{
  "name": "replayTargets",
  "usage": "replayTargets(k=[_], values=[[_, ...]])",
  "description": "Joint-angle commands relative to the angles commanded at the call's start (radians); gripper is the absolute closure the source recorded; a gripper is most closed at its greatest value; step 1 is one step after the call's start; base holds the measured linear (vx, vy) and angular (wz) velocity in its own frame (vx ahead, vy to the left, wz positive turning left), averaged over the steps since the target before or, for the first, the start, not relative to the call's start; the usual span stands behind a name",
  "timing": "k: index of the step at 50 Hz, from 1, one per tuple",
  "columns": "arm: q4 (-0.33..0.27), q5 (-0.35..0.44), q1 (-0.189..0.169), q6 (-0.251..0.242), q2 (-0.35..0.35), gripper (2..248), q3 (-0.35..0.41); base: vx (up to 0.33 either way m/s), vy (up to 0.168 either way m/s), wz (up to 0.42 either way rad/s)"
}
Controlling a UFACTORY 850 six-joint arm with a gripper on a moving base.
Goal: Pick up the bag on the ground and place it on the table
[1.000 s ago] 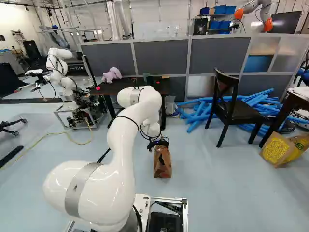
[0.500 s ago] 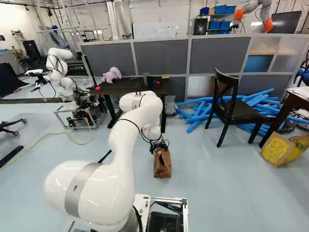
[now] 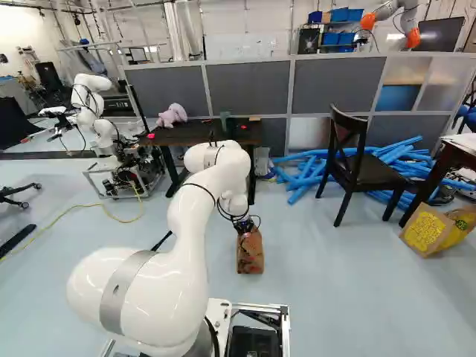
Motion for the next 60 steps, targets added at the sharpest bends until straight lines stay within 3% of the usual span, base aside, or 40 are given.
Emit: replayTargets(k=[22, 60], values=[[0.0, 0.0, 0.0, 0.0, 0.013, 229, 0.024, 0.0, 0.0, 0.0], [0.0, 0.0, 0.007, 0.0, 0.198, 229, 0.296, 0.0, 0.0, 0.0]])
